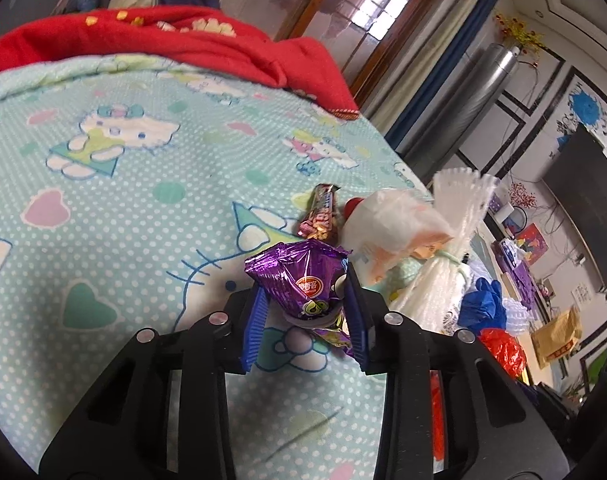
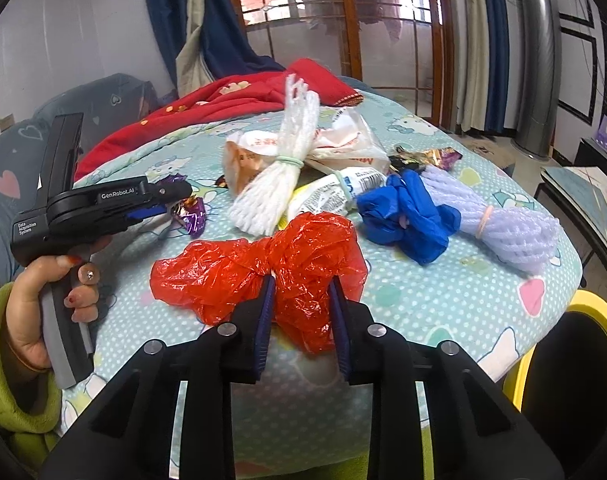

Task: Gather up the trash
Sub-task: 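Carry the purple wrapper and red bag over the yellow-rimmed bin with both tools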

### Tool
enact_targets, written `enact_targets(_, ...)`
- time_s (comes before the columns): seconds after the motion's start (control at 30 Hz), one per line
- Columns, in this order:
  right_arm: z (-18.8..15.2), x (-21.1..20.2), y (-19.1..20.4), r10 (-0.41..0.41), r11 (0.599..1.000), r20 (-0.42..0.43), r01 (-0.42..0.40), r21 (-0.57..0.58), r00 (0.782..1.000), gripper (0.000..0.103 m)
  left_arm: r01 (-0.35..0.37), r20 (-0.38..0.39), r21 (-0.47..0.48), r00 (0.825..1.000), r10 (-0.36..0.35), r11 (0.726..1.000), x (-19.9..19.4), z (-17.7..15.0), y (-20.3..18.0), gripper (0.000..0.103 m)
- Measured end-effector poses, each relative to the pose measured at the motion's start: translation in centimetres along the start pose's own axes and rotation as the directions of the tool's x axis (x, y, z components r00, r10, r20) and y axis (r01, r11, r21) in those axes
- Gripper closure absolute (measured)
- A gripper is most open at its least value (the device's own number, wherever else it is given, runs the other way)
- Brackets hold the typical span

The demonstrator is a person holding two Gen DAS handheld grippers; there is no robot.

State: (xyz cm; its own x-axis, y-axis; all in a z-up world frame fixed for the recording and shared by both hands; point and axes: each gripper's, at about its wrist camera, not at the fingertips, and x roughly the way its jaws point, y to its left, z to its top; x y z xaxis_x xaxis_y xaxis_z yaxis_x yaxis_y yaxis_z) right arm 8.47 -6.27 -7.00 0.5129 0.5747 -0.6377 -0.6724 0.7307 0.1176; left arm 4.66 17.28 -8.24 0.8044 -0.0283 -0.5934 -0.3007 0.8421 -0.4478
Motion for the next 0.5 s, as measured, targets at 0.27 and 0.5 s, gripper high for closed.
enact_targets(0.27, 0.7, -1.5, 0.0, -0.01, 1.0, 0.06, 0.011, -0.022, 0.998, 0.078, 0.019, 0.041, 0.104, 0.999, -0.024, 0.994, -2.0, -0.2, -2.6, 0.076)
enact_targets(0.5, 1.3, -3.2, -1.0, -0.034, 0.999, 0.1, 0.035, -0.007, 0.994, 0.078, 0.071, 0.046, 0.135, 0.996, -0.078, 0.988, -3.3, -0.3, -4.6, 0.076)
